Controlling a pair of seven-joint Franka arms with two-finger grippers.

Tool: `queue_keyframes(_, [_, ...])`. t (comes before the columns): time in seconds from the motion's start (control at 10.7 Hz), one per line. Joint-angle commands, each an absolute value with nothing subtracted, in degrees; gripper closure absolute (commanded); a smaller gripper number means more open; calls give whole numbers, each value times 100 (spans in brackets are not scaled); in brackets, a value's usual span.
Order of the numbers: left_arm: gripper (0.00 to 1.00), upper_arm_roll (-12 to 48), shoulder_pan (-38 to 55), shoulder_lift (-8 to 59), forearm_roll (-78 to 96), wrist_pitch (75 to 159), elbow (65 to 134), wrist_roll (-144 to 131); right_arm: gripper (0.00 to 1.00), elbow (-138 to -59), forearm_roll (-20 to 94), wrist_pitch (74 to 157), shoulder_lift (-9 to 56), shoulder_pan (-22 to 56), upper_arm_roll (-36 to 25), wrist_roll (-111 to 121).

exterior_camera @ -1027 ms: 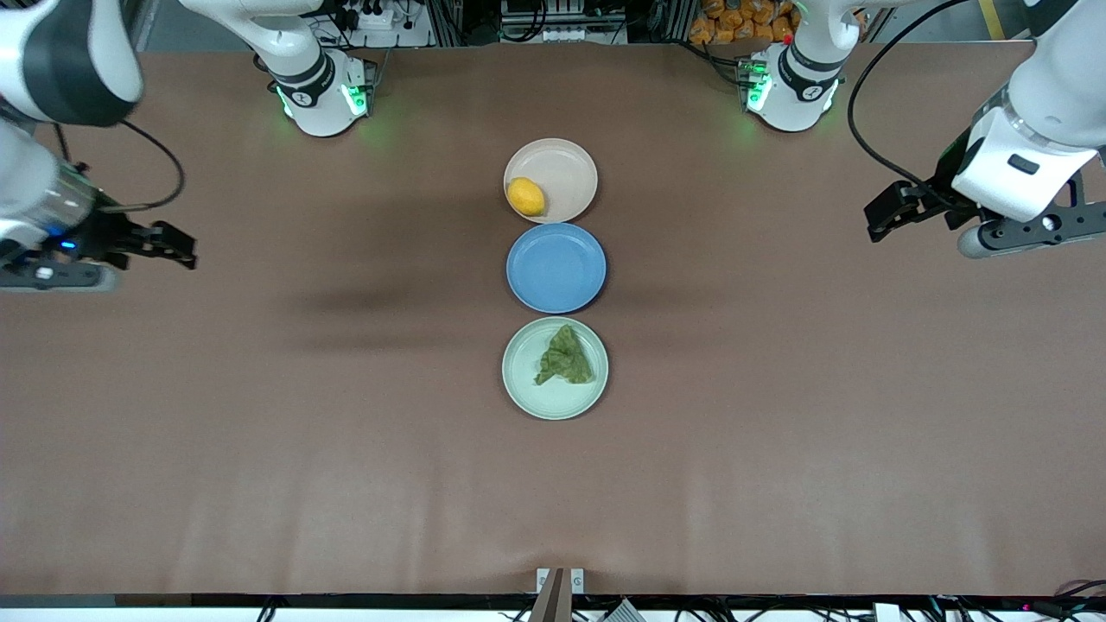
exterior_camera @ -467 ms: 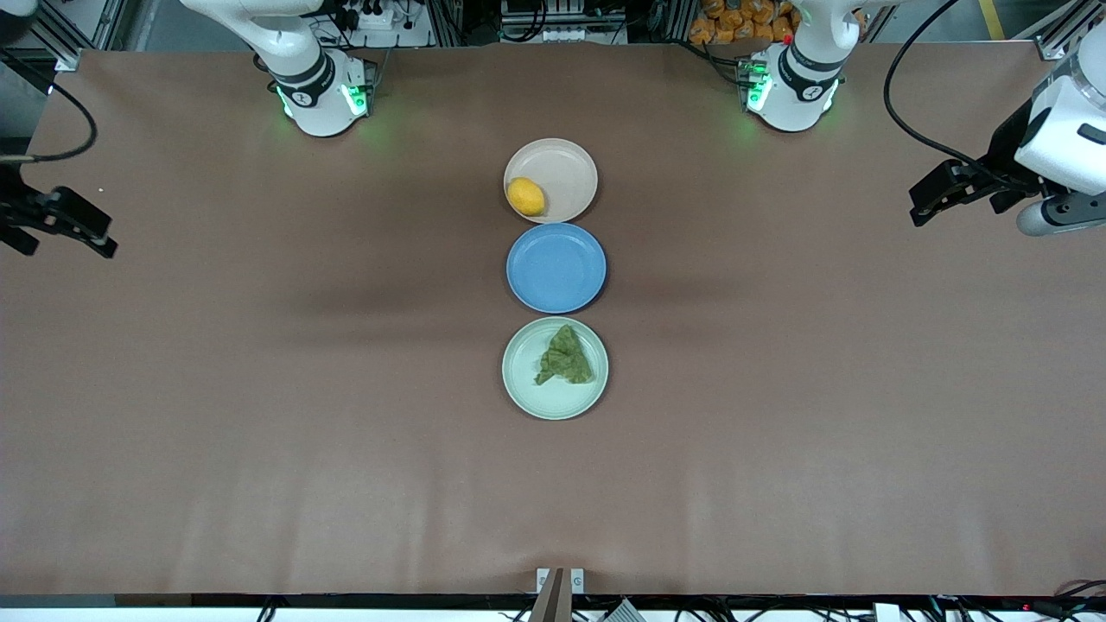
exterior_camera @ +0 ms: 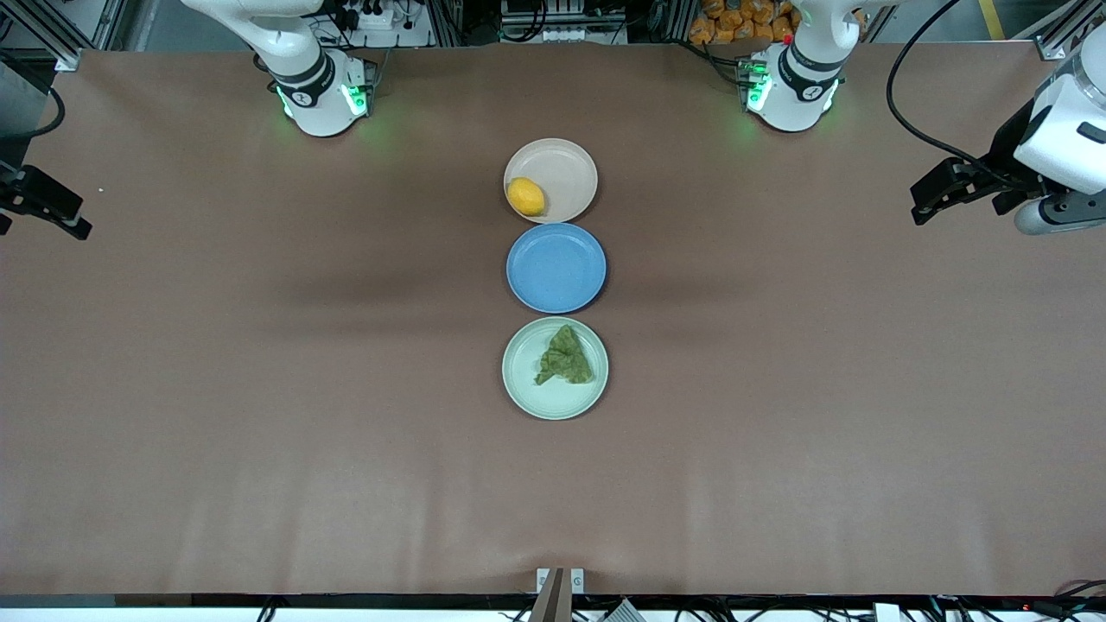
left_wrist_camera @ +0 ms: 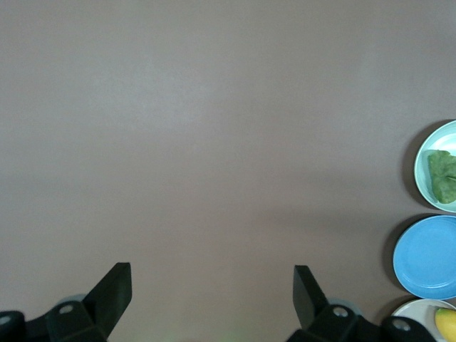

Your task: Place lemon and lettuce in plates

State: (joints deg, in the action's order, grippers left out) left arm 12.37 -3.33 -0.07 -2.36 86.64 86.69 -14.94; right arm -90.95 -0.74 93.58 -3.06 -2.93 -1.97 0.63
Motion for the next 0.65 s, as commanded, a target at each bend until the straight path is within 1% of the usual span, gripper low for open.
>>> queue_keyframes(0.0, [0,1257,-422,-184,-105,8631,8754,-1318,0,-8956,35,9237,-308,-352,-141,114])
queue_keyframes(0.56, [0,1283,-492,-185,-123,8631,8745,-871,0,-8974,79,9246,-308,-334,-132,369])
